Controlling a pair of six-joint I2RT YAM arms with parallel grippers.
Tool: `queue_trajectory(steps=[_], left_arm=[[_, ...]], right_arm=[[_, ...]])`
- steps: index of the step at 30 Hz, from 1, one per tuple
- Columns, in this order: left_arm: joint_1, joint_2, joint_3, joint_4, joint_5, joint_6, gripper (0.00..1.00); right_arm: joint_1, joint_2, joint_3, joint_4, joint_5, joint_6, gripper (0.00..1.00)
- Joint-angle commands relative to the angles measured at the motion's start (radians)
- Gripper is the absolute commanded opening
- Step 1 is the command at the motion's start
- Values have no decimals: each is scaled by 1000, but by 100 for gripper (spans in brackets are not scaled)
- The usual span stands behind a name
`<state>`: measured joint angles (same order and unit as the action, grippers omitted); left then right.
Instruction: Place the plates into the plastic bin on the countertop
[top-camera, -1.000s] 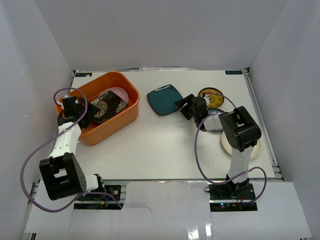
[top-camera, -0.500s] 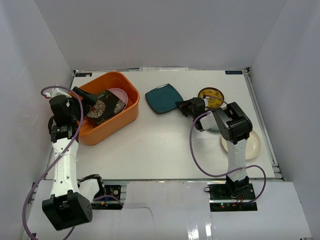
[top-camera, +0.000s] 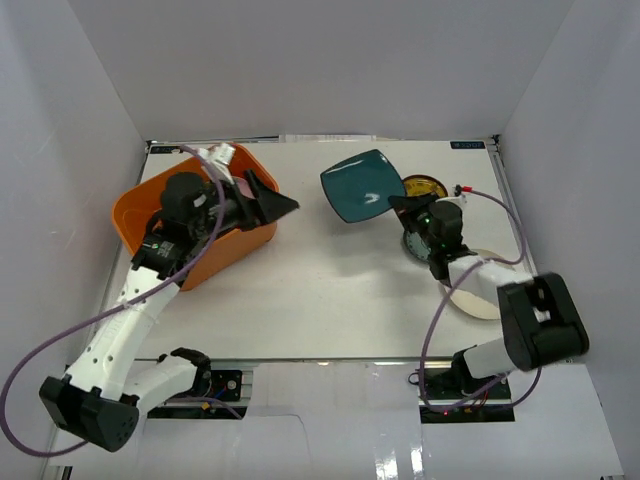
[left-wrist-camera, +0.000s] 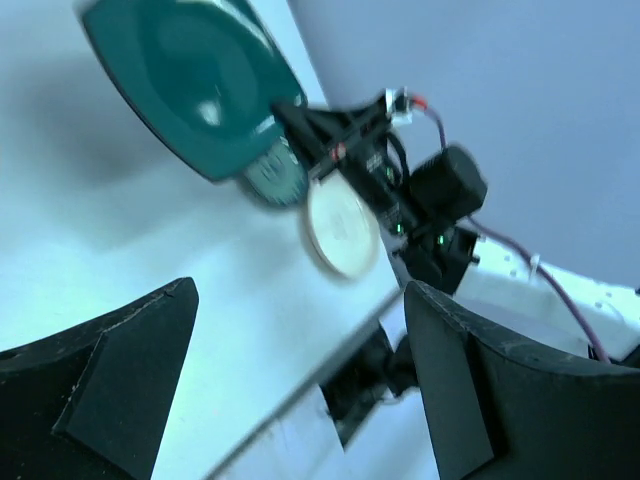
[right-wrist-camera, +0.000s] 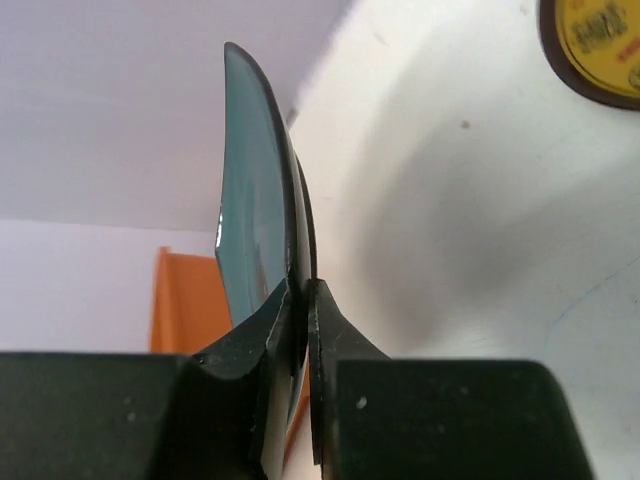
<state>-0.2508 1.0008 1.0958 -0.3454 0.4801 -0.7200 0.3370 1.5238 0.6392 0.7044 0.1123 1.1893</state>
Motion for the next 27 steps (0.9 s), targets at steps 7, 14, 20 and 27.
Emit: queue_trajectory(steps=[7, 14, 20, 27], left_arm=[[-314, 180, -70, 192, -221, -99, 96], [-332, 360, -112, 338, -178, -113, 96], [-354, 368, -180, 497, -210, -133, 65], [-352, 292, -186, 531, -222, -153, 0]], right_arm=[[-18, -552, -229, -3, -174, -37, 8], [-18, -721, -286, -36, -263, 33, 8], [-18, -760, -331, -14, -307, 66, 8], [-18, -794, -316, -109, -344, 27, 17]])
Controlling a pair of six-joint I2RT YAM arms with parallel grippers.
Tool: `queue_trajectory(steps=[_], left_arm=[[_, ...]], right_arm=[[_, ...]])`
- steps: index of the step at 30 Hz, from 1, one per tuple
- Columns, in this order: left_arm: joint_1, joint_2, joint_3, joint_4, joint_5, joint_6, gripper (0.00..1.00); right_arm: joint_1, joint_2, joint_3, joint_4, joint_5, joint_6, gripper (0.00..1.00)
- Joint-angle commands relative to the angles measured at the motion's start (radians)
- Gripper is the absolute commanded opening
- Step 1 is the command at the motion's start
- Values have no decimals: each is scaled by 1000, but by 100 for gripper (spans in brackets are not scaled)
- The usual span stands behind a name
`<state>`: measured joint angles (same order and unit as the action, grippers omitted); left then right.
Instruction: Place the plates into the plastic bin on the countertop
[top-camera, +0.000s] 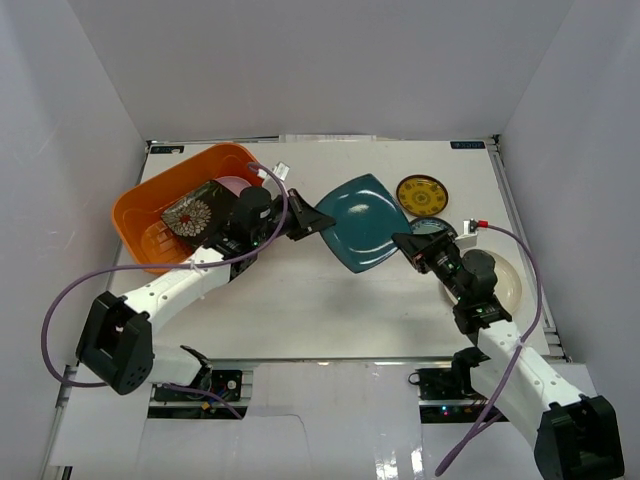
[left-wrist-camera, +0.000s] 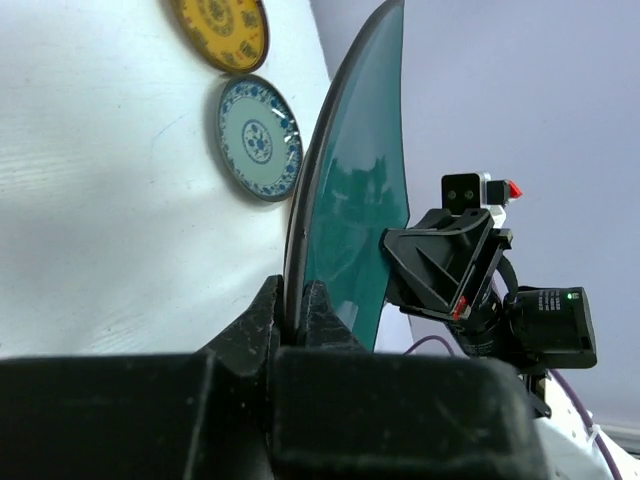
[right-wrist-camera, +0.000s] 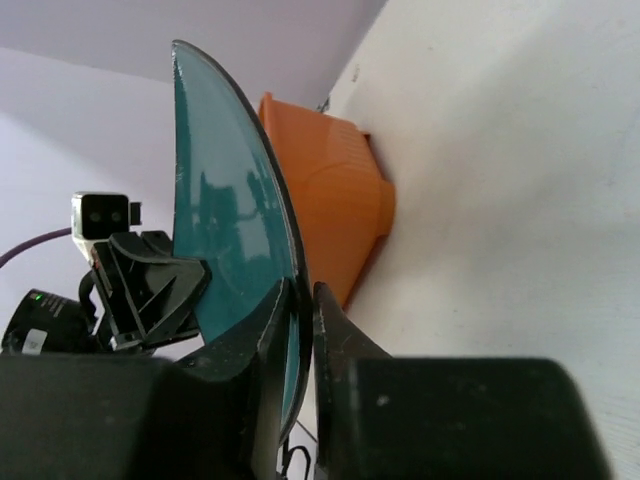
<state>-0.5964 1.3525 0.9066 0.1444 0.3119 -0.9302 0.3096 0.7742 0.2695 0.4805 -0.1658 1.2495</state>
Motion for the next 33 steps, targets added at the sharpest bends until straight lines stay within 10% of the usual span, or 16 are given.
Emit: queue_trajectory(steps=[1, 8, 12, 25, 33], left_arm=[[-6, -67, 9, 35, -57, 54, 0], [23, -124, 139, -83, -168, 41, 0], [133, -134, 215, -121, -99, 1, 0], [889, -191, 206, -368, 205, 53, 0], [963, -144, 77, -376, 190, 122, 0]], right_arm=[[10, -47, 62, 101, -75, -45, 23], [10, -76, 140, -83, -165, -173, 81], [8, -140, 171, -186, -202, -240, 98], [8, -289, 149, -417, -224, -430, 92], [8, -325, 120, -532, -100, -539, 96]])
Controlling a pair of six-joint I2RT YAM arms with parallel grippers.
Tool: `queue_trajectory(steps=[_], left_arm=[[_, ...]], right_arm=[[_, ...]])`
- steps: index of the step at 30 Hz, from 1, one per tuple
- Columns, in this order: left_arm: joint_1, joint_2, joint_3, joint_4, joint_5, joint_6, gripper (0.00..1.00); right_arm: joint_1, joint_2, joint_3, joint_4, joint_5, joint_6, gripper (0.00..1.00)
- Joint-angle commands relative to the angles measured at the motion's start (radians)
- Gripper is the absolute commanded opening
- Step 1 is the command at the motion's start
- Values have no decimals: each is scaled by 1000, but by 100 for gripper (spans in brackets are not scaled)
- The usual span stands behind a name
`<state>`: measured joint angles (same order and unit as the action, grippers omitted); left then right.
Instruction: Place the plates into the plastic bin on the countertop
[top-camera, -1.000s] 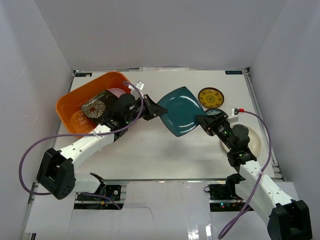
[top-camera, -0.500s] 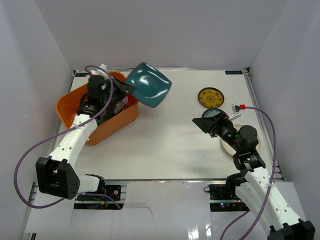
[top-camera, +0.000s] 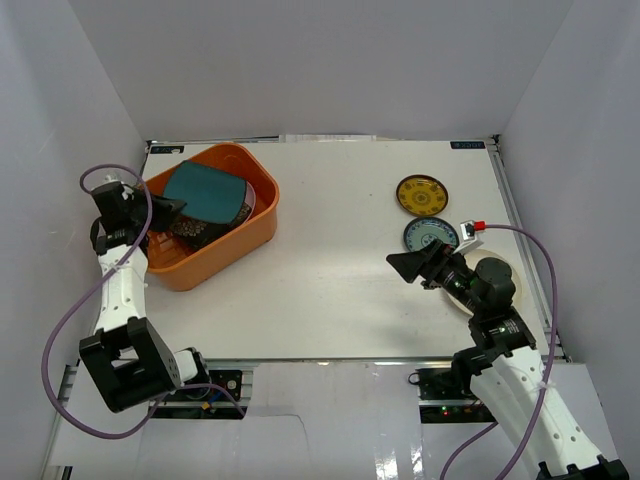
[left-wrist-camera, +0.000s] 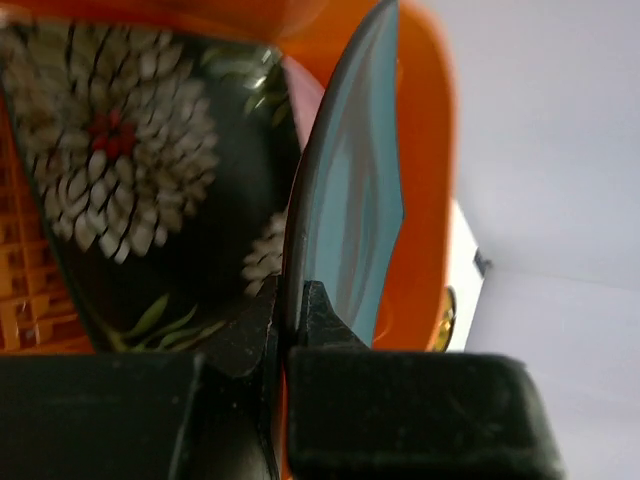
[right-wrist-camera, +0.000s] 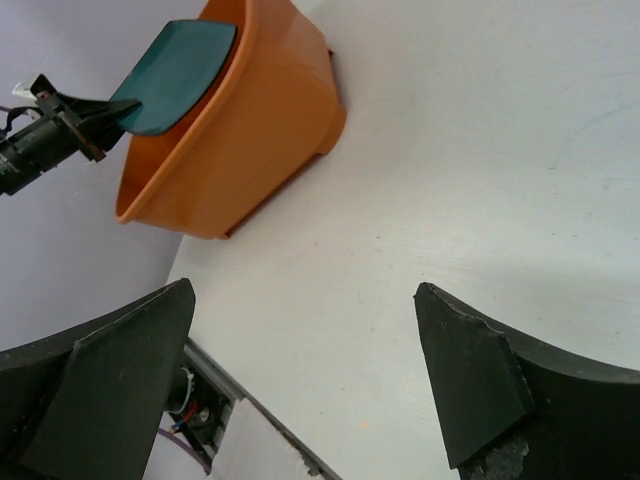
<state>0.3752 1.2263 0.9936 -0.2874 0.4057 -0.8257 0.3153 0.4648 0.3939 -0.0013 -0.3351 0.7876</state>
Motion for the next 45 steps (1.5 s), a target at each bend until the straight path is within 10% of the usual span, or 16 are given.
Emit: queue_trajectory(steps=[1, 7, 16, 21, 26, 27, 28, 31, 33, 36, 45], left_arm=[[-4, -19, -45, 57, 87, 23, 0], [7, -4, -122, 39, 7, 60, 4], [5, -47, -118, 31, -17, 76, 95], [4, -165, -127, 10, -47, 37, 98], [-83, -329, -158, 85, -22, 26, 98], [-144, -365, -150, 93, -25, 58, 98], [-177, -378, -136, 91, -37, 81, 98], [-262, -415, -86, 67, -12, 117, 98], [-304, -430, -63, 54, 68, 122, 97], [-402, -441, -55, 47, 186, 126, 96], [-807, -383, -79, -33, 150, 198, 95]], right_arm=[[1, -18, -3, -68, 83, -85, 98], [2, 6, -1, -92, 154, -109, 99], [1, 63, 2, -160, 384, -149, 98], [-11, 92, 40, -285, 723, -182, 99], [-91, 113, 78, -361, 997, -182, 58], [-120, 120, 86, -382, 1013, -182, 24], [-184, 123, 91, -409, 1022, -183, 17], [-348, 112, 85, -420, 1022, -221, 37], [-419, 104, 65, -421, 1022, -228, 77], [-577, 150, 37, -421, 963, -212, 96], [-720, 340, -36, -334, 737, -128, 88]])
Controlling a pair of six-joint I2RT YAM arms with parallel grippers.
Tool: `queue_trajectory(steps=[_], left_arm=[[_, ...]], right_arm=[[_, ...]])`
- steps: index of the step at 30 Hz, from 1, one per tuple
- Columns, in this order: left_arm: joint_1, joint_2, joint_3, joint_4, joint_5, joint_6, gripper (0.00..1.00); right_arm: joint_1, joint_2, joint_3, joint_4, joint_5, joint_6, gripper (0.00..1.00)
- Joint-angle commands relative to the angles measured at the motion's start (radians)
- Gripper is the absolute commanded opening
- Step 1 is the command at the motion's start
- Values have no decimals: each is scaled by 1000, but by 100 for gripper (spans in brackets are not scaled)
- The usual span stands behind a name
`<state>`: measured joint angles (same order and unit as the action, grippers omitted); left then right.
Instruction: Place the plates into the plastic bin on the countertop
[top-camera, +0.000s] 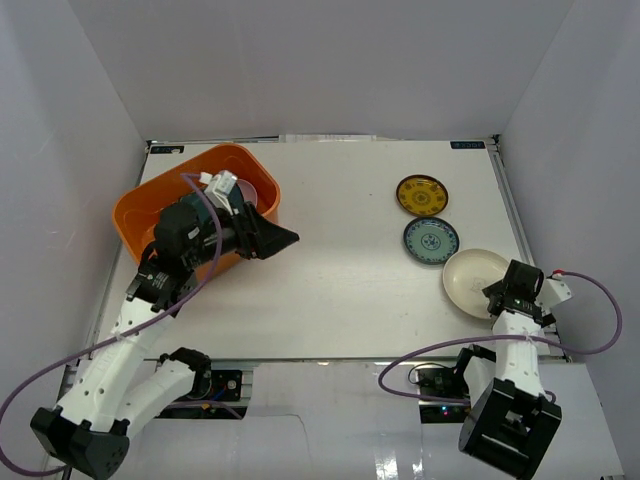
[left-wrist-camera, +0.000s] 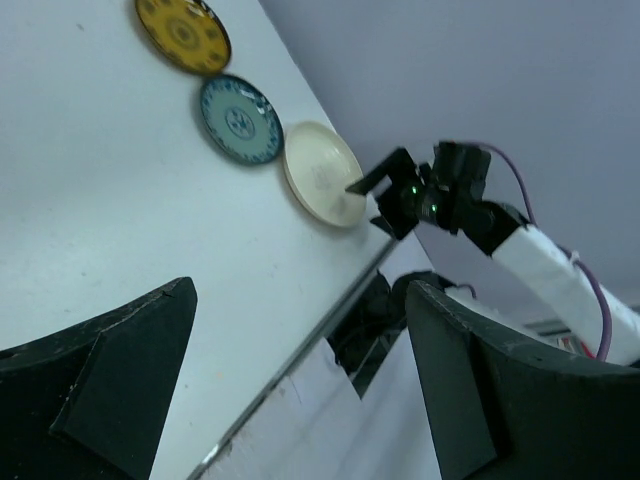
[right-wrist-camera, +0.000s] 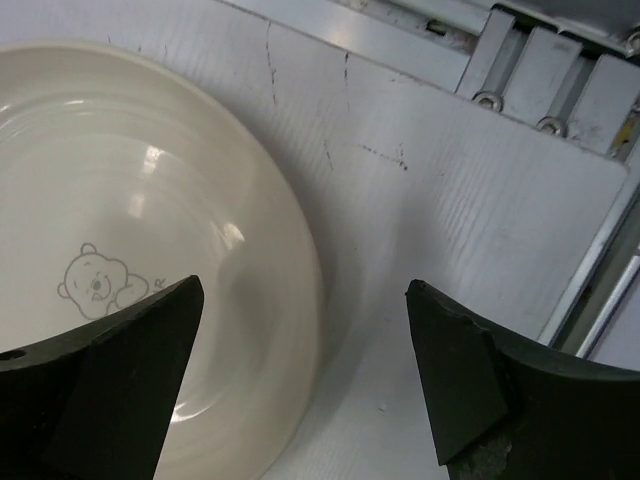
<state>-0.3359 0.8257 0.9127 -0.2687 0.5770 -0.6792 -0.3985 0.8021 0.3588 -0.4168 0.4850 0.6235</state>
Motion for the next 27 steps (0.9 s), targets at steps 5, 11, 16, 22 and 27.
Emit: queue_trajectory(steps=[5, 11, 16, 22, 27], left_arm=[[-250, 59, -58, -37, -146, 41, 95], [-457, 138, -66, -1, -261, 21, 95], [-502, 100, -2, -6, -338, 39, 95], [-503, -51, 167, -46, -460, 90, 97], [-503, -161, 253, -72, -571, 102, 98]], right_arm=[[-8, 172, -11, 145, -114, 65, 64], [-65, 230, -3, 182, -121, 45, 8], [-72, -146, 77, 55, -155, 4, 8], [-39, -290, 294, 1, -568, 14, 8], [169, -149, 417, 217, -772, 169, 8]])
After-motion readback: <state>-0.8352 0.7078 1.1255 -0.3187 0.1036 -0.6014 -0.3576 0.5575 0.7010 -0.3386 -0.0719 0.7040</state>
